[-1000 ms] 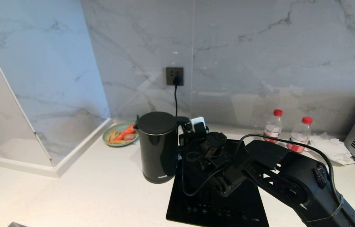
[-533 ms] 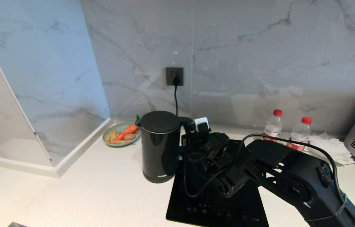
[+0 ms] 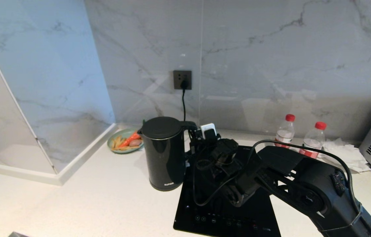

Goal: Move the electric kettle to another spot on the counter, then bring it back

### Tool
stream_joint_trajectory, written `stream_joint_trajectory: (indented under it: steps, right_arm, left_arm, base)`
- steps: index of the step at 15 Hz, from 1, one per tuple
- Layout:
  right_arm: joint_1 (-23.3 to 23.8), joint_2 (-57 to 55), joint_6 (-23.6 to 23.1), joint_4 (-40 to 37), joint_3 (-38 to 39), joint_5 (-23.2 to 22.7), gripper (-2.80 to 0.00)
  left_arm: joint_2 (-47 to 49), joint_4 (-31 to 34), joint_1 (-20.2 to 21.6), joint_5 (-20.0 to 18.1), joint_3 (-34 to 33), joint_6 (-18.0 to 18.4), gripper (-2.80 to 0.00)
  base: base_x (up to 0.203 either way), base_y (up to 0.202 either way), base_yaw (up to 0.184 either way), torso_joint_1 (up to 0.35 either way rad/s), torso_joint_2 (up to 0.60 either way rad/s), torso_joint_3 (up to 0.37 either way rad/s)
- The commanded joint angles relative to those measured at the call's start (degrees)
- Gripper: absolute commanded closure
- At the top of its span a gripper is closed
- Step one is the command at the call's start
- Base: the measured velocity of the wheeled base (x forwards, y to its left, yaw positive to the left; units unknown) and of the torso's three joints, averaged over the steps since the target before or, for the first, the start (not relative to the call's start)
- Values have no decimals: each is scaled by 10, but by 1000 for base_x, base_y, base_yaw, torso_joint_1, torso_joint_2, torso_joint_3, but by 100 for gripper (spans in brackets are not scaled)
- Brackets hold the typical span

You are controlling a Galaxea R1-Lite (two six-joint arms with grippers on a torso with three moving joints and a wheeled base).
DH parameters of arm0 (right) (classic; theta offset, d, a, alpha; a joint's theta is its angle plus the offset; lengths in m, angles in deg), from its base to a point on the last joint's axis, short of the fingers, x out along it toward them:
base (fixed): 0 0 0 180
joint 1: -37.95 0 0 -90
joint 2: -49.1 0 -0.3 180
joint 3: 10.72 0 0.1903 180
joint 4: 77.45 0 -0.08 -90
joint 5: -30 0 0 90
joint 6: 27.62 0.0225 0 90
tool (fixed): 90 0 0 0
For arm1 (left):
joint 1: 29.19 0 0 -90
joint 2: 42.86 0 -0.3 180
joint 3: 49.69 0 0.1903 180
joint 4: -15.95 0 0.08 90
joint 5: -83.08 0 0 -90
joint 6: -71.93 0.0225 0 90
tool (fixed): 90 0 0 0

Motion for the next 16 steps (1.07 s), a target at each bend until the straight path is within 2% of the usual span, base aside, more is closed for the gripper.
stream_joint_trajectory:
  steps: [1,3,5,11,16]
  right_arm:
    - [0,7,-1,8,5,1,-280]
    - [-6,18,-1,9,15,2,-280]
    - [-17,42,2,13,56,2,-280]
    - [-46,149,49,38,234,14,-280]
    - [-53,250,68,41,366,38,-280]
  left_arm:
    - [-1,0,0,0,-2,0,0]
    - [-1,0,0,0,-2,0,0]
    - [-1,0,0,0,-2,0,0]
    - [-1,0,0,0,-2,0,0]
    - [-1,0,0,0,-2,0,0]
  base:
    - [0,0,0,0,0,0]
    - [0,0,0,0,0,0]
    - [0,0,0,0,0,0]
    - [0,0,0,0,0,0]
    - [0,0,0,0,0,0]
